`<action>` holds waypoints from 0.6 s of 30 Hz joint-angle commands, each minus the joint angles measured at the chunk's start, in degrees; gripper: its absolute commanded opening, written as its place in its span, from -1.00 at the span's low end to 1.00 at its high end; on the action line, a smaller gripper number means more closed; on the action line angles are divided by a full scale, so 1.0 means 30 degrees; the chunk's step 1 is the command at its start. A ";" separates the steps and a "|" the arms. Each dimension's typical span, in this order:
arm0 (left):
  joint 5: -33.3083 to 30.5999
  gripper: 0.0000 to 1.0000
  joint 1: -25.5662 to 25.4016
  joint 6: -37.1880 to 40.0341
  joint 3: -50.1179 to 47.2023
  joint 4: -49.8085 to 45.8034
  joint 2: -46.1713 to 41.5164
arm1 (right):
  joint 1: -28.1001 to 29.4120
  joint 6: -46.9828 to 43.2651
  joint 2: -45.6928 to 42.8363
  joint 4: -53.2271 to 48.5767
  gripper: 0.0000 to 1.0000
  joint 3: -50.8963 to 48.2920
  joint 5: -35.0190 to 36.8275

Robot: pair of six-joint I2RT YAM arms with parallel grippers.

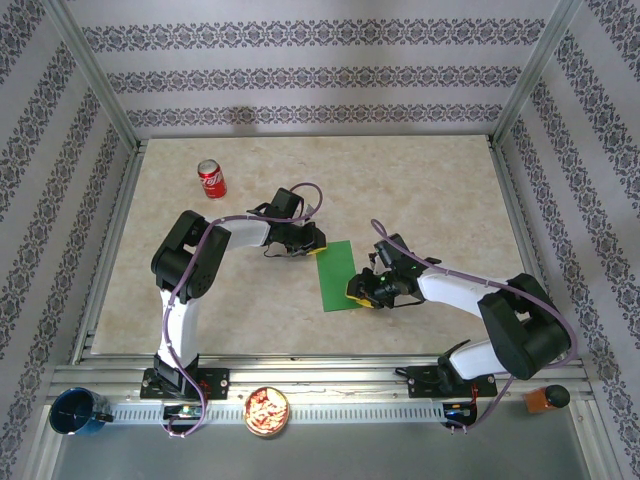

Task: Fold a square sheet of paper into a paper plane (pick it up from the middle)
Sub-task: Fold the triangle a second time at the center of the table.

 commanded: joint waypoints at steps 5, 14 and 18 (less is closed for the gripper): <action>-0.0334 -0.65 0.0249 -0.0273 -0.0229 -0.1493 0.0721 | 0.0210 0.0669 -0.1157 -0.0849 -0.25 -0.0752 0.0846; -0.0479 -0.64 0.0269 -0.0233 -0.0261 -0.1768 0.0739 | 0.0031 0.0616 -0.0926 -0.0870 -0.22 -0.1016 0.0805; -0.0480 -0.64 0.0275 -0.0239 -0.0231 -0.1780 0.0739 | 0.0034 0.0483 -0.0770 -0.0980 -0.21 -0.0988 0.0814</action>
